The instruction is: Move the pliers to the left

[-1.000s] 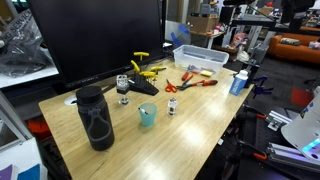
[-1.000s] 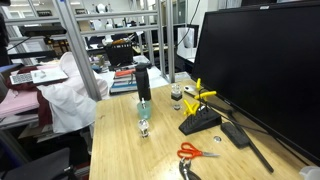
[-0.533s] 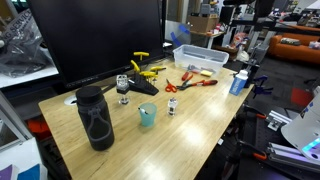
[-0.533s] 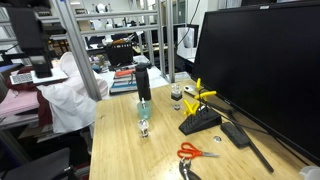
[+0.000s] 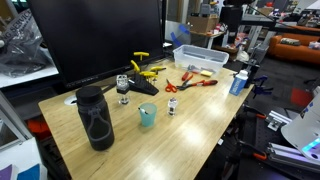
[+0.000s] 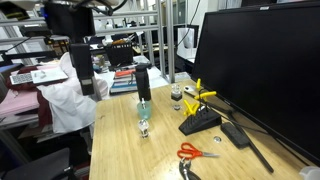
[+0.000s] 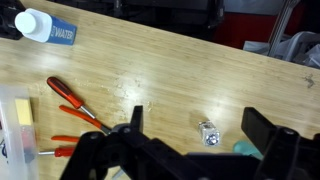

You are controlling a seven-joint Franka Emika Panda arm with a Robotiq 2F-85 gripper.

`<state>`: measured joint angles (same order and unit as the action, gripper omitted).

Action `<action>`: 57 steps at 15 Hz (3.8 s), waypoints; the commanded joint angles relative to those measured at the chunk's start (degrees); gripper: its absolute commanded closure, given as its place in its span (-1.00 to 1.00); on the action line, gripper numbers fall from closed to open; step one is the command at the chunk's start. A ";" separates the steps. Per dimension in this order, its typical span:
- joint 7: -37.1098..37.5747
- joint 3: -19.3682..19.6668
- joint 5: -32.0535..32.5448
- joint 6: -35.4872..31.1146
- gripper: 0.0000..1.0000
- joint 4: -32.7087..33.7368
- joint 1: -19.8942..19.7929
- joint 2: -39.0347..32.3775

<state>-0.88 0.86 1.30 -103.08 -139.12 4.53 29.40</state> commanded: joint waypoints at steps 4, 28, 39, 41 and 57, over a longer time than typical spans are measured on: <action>-0.37 -0.85 -0.40 0.13 -1.00 -0.19 -0.95 0.90; 14.05 3.48 -14.97 -30.88 -1.00 -2.29 -7.01 -24.19; 21.53 4.73 -38.11 -50.63 -1.00 3.23 -9.37 -41.70; 20.48 4.88 -35.98 -49.95 -1.00 1.71 -9.56 -40.62; 24.69 3.51 -60.99 -49.91 -1.00 10.91 -12.45 -53.16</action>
<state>22.98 5.30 -53.23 -153.00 -131.14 -6.16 -20.73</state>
